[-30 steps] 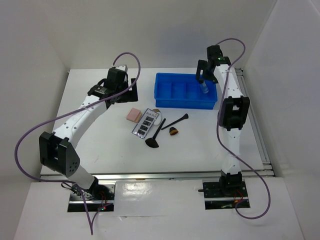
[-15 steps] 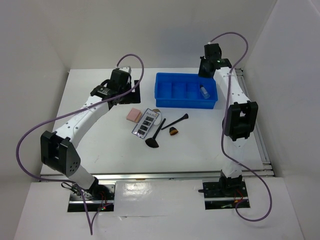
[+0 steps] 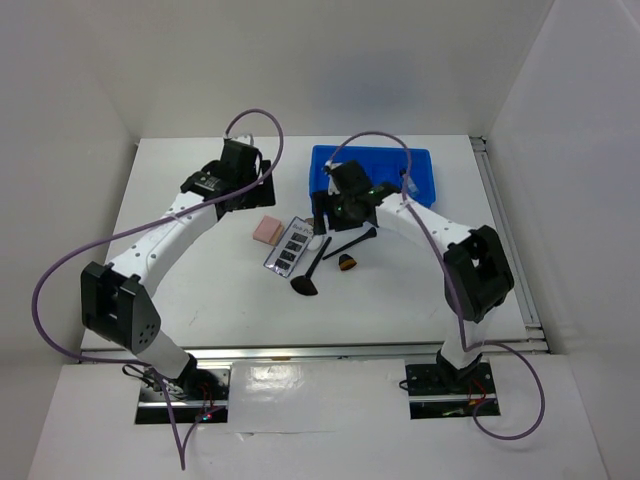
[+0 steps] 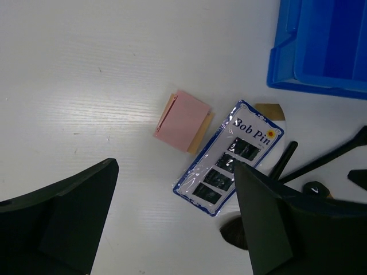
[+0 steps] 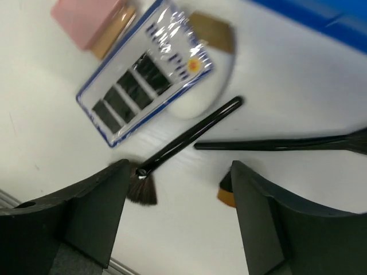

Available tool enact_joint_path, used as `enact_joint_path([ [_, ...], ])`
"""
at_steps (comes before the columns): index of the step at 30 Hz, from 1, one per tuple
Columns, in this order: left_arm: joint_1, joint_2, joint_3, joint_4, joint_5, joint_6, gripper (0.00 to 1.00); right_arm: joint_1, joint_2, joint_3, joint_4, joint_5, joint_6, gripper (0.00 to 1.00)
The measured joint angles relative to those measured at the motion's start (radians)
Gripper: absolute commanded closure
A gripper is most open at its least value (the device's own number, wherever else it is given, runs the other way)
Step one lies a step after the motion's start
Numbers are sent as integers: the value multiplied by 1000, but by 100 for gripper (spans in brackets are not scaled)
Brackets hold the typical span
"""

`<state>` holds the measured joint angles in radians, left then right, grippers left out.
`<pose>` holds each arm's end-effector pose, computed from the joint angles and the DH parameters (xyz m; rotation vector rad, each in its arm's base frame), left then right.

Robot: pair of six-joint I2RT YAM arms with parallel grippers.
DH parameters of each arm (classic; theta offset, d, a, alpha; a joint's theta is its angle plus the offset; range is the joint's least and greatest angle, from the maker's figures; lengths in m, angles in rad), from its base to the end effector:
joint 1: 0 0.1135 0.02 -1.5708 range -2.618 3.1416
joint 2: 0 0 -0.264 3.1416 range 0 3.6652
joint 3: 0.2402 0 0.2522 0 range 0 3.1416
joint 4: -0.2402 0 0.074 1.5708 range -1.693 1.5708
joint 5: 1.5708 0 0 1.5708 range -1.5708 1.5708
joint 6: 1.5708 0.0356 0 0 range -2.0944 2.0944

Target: Organize the makeup

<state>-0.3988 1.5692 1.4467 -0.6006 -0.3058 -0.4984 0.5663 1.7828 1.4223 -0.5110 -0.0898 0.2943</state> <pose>0.3276 -0.1264 0.3357 -0.2684 2.2408 -0.1280 0.3328 0.2154 0.2576 -0.3794 2.4709 0.4822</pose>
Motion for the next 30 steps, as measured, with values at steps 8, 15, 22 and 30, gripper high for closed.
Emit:
enact_joint_path([
  [8, 17, -4, -40, -35, -31, -68, 10, 82, 49, -23, 65, -45, 64, 18],
  [15, 40, -38, -61, -52, -37, -86, 10, 82, 57, -156, 267, -122, 199, 23],
  [22, 40, -59, -61, -51, -33, -85, 10, 87, 65, -247, 389, -158, 298, 25],
  [30, 40, -64, -69, -48, -27, -84, 9, 87, 124, -257, 504, -182, 343, 30],
])
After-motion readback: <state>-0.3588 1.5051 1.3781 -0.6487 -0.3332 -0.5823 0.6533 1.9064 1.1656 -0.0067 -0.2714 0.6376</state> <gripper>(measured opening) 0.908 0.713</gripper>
